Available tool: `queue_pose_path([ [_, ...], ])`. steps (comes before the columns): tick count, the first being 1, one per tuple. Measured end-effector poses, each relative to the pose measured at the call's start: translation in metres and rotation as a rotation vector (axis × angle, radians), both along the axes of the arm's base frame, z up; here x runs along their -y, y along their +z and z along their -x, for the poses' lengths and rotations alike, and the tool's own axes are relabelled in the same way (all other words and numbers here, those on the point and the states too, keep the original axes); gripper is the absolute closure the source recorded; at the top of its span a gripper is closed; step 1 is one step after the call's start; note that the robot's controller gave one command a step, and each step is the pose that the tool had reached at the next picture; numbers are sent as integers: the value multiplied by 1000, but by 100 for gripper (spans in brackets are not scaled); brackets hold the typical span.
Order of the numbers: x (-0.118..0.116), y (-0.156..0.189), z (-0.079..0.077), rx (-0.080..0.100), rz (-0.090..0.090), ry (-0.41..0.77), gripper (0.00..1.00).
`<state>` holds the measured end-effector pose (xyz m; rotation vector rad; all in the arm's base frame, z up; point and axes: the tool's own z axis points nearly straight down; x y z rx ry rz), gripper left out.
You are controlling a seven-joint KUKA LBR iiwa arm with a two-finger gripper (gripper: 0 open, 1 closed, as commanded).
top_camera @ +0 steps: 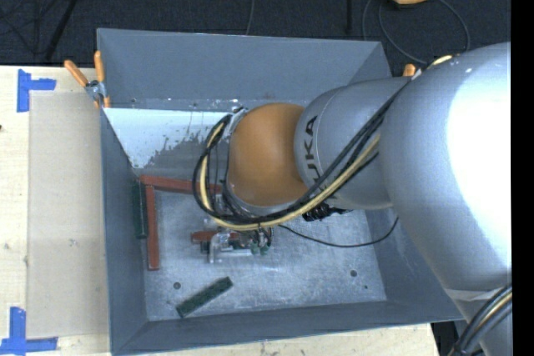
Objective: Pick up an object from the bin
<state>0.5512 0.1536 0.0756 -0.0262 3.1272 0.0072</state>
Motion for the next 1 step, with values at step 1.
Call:
queue_pose_path([
  [1,25,175,56,-8,5,116,100],
])
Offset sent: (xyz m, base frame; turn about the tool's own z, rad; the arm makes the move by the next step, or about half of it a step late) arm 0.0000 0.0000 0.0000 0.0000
